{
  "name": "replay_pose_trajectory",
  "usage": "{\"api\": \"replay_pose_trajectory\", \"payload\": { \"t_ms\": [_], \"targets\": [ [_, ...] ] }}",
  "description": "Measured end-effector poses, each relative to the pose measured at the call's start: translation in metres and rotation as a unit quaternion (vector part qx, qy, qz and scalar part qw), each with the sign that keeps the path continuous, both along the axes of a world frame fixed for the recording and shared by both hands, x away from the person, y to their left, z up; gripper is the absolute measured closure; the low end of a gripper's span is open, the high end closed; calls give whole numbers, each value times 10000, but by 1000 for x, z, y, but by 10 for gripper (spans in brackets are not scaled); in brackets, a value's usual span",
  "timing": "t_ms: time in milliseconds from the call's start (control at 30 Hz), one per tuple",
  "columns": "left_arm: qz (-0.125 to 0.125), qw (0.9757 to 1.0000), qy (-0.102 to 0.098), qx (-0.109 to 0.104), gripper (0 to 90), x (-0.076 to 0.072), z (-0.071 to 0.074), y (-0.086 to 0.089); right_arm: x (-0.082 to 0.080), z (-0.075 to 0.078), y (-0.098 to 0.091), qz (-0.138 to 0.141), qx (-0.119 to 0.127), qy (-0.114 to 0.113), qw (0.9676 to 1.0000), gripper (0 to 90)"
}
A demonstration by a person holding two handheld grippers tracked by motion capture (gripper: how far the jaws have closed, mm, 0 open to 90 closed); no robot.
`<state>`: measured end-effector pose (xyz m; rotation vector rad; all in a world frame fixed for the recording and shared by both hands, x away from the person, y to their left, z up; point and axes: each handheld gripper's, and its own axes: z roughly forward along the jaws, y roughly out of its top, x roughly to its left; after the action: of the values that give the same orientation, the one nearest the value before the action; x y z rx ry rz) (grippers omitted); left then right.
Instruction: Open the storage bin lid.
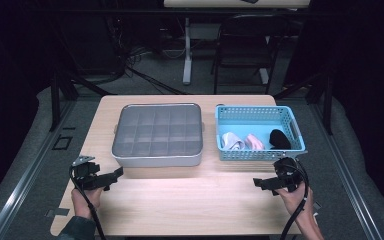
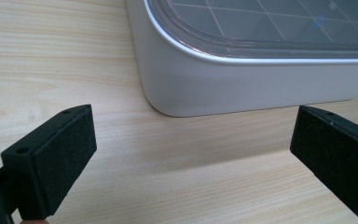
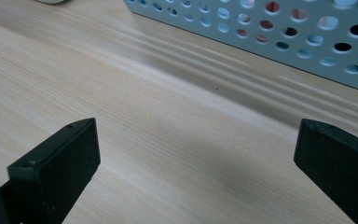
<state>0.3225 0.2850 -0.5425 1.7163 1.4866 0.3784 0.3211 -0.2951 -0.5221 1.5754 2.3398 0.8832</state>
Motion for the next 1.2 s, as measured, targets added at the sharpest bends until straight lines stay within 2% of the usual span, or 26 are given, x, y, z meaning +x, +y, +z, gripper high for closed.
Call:
{"api": "replay_pose_trajectory", "payload": {
  "t_ms": [100, 200, 533, 667, 733, 833, 967, 1200],
  "targets": [
    [-9, 10000, 4, 21, 1, 0, 0, -1, 1, 0, 2, 41, 13, 7, 10000, 0],
    [-33, 10000, 19, 37, 2, 0, 0, -1, 3, -1, 3, 108, 160, 70, 9998, 0],
    [19, 9999, 119, 83, 2, 1, 0, -2, 2, 6, 9, 57, 313, -87, 9995, 33],
    [19, 9999, 96, 42, 3, 2, 3, -3, 1, 12, 10, 100, 415, -234, 9988, 41],
    [16, 9999, 77, 70, 3, 3, 5, -4, 1, 13, 11, 123, 545, -320, 9979, 55],
    [3, 10000, 48, 67, 3, 6, 9, -5, 2, 17, 14, 126, 606, -335, 9975, 70],
    [13, 10000, -40, 49, 3, 8, 16, -7, 6, 23, 21, 217, 574, -428, 9972, 94],
    [-39, 10000, -22, 6, 3, 16, 24, -8, 17, 31, 34, 336, 575, -499, 9965, 116]
  ]
}}
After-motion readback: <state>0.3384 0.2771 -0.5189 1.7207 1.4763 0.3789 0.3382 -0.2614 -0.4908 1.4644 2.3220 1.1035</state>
